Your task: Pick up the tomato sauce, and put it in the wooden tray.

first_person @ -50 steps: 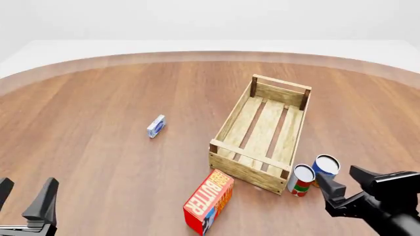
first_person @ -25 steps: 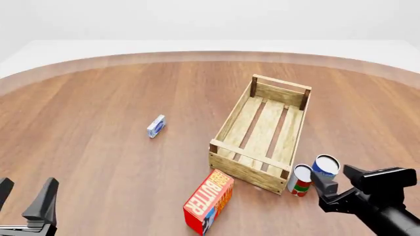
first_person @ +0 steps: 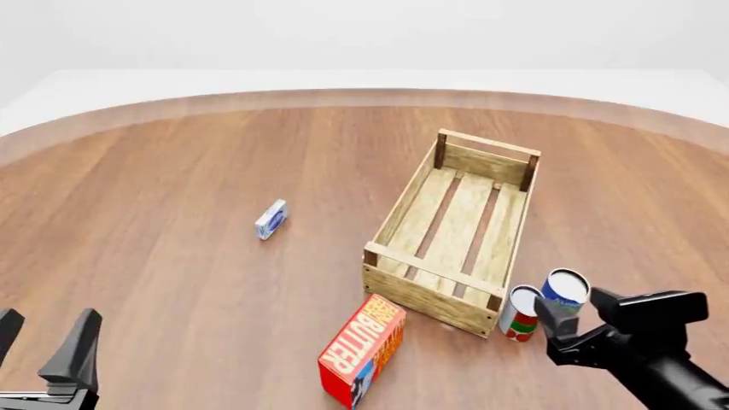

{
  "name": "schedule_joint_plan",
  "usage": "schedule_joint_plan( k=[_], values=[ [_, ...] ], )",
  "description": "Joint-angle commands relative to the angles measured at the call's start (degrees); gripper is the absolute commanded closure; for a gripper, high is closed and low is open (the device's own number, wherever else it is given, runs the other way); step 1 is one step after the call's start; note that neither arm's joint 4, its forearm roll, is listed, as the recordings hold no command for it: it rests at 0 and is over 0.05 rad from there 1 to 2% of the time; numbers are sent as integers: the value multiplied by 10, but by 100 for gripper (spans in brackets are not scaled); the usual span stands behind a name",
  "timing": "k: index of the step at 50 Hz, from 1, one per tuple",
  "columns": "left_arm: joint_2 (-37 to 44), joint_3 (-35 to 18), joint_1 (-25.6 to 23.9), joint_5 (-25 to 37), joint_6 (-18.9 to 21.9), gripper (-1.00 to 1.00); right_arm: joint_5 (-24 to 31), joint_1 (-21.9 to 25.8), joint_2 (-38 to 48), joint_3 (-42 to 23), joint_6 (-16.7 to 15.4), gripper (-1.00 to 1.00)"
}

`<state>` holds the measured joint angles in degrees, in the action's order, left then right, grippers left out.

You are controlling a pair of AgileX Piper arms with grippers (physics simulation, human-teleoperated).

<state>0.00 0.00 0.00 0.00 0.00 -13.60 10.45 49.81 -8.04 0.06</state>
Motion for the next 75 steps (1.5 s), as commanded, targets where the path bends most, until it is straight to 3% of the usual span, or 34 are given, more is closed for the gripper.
schedule_joint_plan(
  k=[1,75],
  values=[
    [0,0,0,0,0,-100,-35,-2,30,10,4,-100],
    [0,0,0,0,0,-100,-212,3,227,23,14,-100]
  ],
)
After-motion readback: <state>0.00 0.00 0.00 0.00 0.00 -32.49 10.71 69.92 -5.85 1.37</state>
